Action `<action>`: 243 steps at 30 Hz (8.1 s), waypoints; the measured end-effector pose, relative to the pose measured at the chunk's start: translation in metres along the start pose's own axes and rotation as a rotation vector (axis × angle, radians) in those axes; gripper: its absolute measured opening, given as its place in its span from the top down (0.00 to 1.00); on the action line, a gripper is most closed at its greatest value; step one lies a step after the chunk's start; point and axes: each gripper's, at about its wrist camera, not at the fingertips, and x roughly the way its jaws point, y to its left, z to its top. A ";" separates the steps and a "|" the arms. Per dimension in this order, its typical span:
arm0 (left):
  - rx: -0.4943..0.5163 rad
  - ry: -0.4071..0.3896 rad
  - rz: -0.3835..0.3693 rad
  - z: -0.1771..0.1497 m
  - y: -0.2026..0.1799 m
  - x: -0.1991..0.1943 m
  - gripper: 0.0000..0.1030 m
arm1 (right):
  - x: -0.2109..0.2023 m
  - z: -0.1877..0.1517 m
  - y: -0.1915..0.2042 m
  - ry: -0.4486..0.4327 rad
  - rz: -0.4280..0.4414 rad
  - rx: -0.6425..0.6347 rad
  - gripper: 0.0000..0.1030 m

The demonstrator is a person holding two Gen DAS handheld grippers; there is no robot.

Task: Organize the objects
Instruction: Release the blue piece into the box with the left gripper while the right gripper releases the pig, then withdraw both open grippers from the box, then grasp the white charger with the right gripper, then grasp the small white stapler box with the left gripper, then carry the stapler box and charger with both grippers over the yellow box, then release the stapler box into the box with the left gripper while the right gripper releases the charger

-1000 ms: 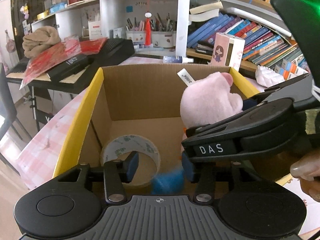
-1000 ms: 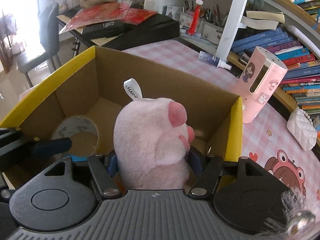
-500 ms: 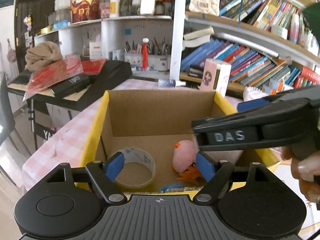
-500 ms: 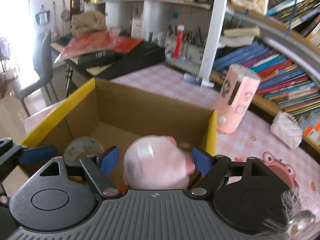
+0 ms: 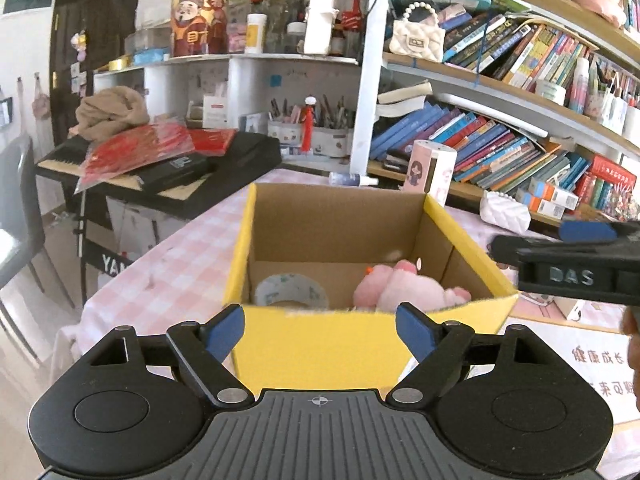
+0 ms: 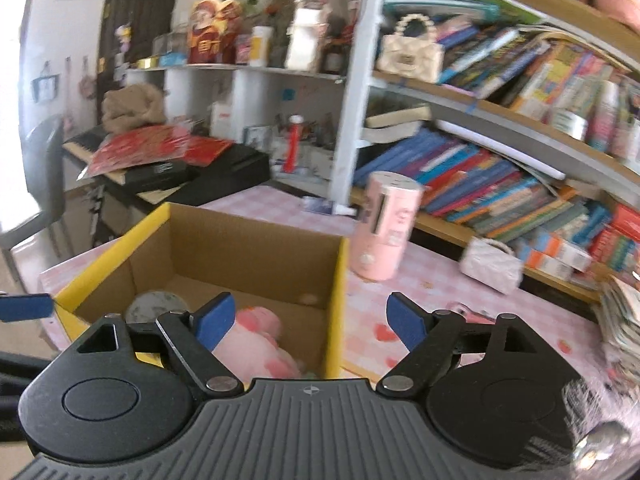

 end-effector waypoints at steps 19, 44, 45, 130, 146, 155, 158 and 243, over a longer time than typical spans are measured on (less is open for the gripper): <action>0.044 0.057 0.006 -0.044 0.006 -0.048 0.18 | -0.061 -0.080 0.019 0.161 -0.114 0.052 0.17; 0.131 0.129 -0.090 -0.070 -0.027 -0.055 0.17 | -0.092 -0.123 0.009 0.275 -0.173 0.116 0.16; 0.138 0.128 -0.098 -0.069 -0.031 -0.053 0.17 | -0.094 -0.125 0.005 0.275 -0.184 0.126 0.16; 0.361 0.170 -0.121 -0.007 -0.338 0.192 0.19 | 0.038 -0.111 -0.335 0.335 -0.041 0.343 0.76; 0.321 0.176 -0.166 -0.011 -0.350 0.250 0.48 | 0.025 -0.120 -0.344 0.356 -0.088 0.335 0.77; 0.257 0.149 -0.187 0.003 -0.336 0.215 0.49 | 0.021 -0.122 -0.342 0.362 -0.095 0.345 0.76; 0.236 0.132 -0.210 0.007 -0.326 0.190 0.49 | 0.020 -0.122 -0.333 0.361 -0.086 0.336 0.76; 0.034 -0.087 0.040 0.029 -0.025 0.022 0.49 | 0.006 0.016 -0.025 0.050 0.169 0.075 0.76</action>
